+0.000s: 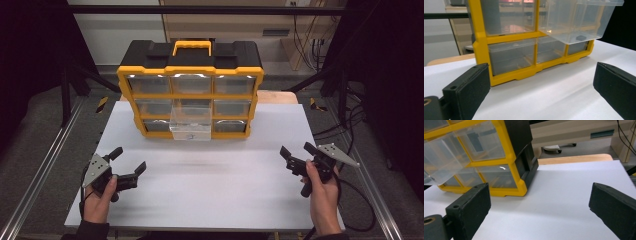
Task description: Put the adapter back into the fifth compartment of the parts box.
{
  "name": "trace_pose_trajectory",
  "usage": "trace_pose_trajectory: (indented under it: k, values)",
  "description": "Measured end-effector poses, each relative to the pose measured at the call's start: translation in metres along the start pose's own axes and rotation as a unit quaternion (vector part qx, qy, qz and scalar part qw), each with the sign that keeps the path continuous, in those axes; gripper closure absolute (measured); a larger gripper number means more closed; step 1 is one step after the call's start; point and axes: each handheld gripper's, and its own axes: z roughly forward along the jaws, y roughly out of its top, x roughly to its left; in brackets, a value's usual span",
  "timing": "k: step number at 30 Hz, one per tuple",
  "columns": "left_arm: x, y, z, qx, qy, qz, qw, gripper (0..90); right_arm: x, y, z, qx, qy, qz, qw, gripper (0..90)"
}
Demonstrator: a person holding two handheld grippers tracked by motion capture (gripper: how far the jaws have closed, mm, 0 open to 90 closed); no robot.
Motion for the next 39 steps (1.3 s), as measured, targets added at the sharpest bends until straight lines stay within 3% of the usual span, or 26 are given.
trace_pose_trajectory:
  k: [12,17,20,24,28,32,35,39]
  values:
    - [-0.002,0.002,-0.001,-0.001,0.008,-0.008,0.9999,0.9,0.008,-0.03,0.011,0.004,0.005,-0.014,0.9999,5.0]
    - [-0.007,0.003,0.002,-0.001,0.012,-0.021,0.9997,0.9,0.018,-0.038,0.013,-0.006,0.024,-0.039,0.9989,4.7]
    - [-0.012,0.005,0.004,0.001,0.011,-0.027,0.9996,1.2,0.022,-0.041,0.012,-0.009,0.028,-0.066,0.9974,5.0]
    - [-0.02,0.01,0.004,0.004,-0.002,-0.033,0.9994,1.5,0.026,-0.043,0.012,-0.01,0.027,-0.086,0.9959,5.0]
    - [-0.032,0.016,0.006,0.014,-0.008,-0.04,0.9991,2.6,0.033,-0.05,0.017,0.005,0.04,-0.103,0.9939,4.4]
    - [-0.049,0.022,0.008,0.021,-0.004,-0.019,0.9996,3.2,0.037,-0.051,0.017,0.012,0.059,-0.105,0.9927,3.7]
    - [-0.063,0.024,0.012,0.02,0.003,-0.001,0.9998,3.1,0.035,-0.05,0.014,0.007,0.059,-0.101,0.9931,3.6]
    - [-0.077,0.027,0.017,0.009,0.004,-0.005,0.9999,6.7,0.031,-0.049,0.013,0.002,0.062,-0.092,0.9939,3.7]
